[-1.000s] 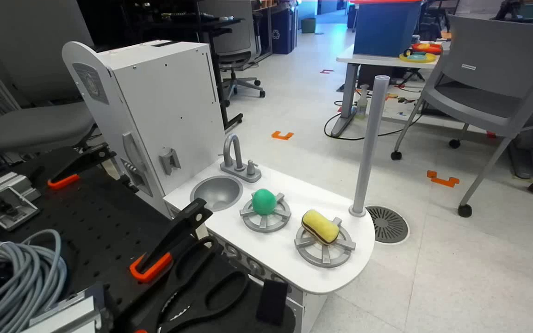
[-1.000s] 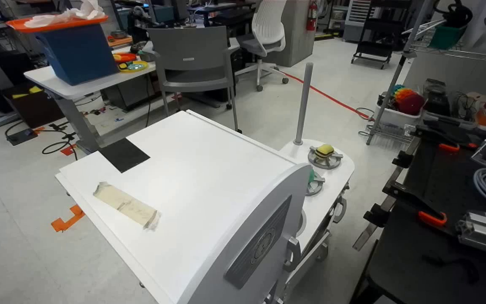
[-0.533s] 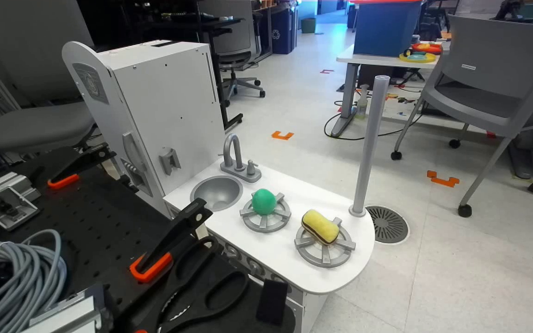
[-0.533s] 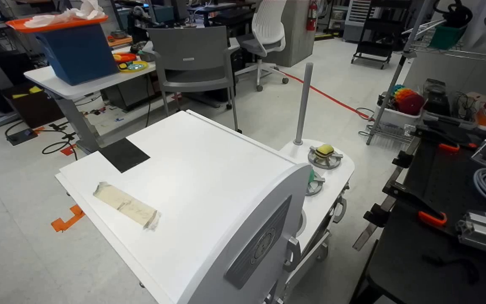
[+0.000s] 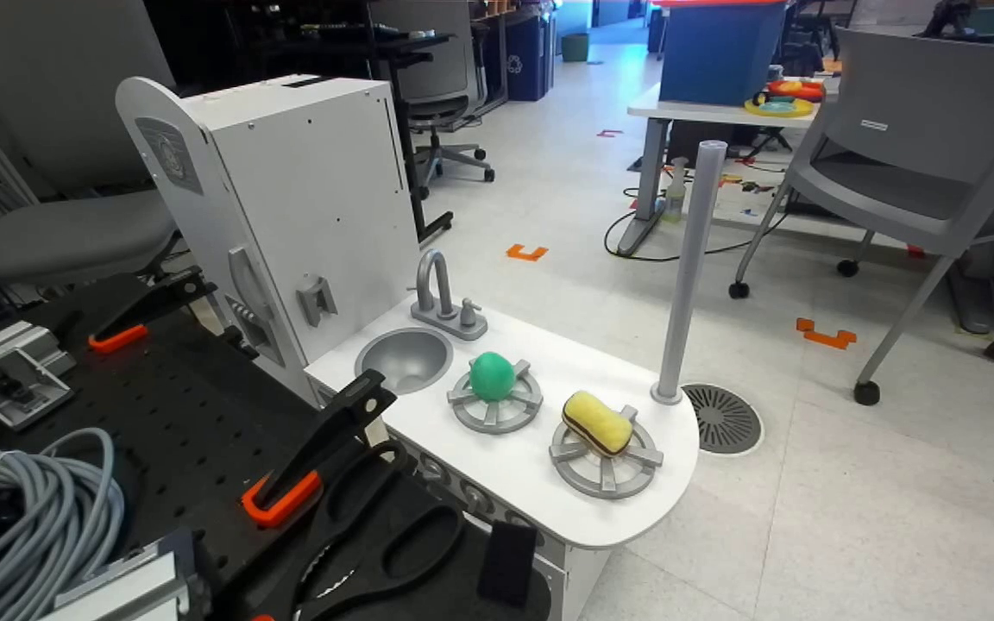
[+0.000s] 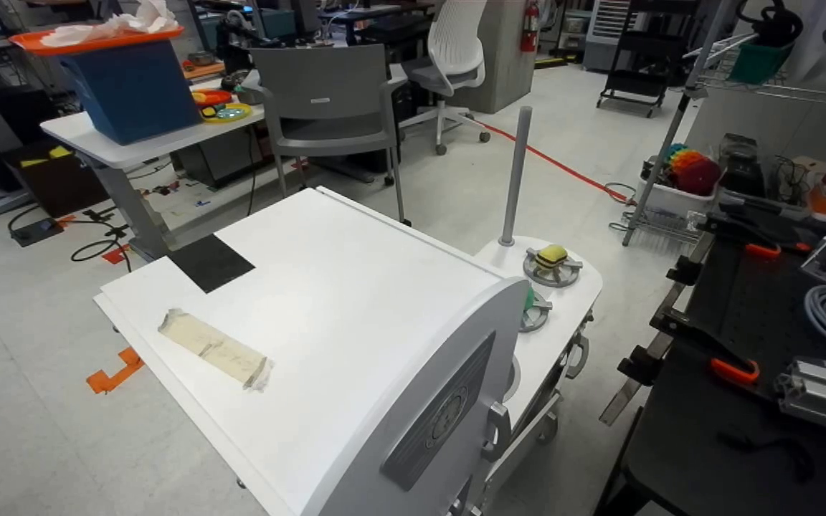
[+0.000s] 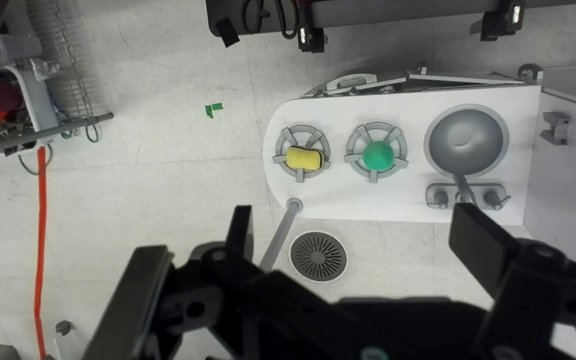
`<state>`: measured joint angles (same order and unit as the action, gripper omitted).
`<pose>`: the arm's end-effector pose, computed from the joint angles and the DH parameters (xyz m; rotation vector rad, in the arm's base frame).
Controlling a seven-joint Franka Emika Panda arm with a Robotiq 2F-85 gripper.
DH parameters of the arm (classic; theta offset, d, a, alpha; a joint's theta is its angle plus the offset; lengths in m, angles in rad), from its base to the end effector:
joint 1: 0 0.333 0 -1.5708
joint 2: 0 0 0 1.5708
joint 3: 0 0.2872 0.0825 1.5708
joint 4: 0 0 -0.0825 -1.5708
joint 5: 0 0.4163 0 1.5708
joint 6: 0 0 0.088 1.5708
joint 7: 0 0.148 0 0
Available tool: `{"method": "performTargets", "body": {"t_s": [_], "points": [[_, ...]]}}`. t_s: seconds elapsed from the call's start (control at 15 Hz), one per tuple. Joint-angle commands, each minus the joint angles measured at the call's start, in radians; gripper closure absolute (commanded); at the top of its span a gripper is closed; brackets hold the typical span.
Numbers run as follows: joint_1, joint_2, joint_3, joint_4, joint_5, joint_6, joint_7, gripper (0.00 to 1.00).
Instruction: Remove the green plush toy from the left side of the stove.
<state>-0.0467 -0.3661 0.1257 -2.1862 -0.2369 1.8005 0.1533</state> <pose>0.4847 0.0109 0.4615 2.8655 -0.0375 0.0108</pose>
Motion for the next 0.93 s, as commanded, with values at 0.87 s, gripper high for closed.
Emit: {"method": "performTargets", "body": {"t_s": [0.87], "points": [[0.103,1.063,-0.176,0.240,-0.090,0.601,0.200,0.00]]}}
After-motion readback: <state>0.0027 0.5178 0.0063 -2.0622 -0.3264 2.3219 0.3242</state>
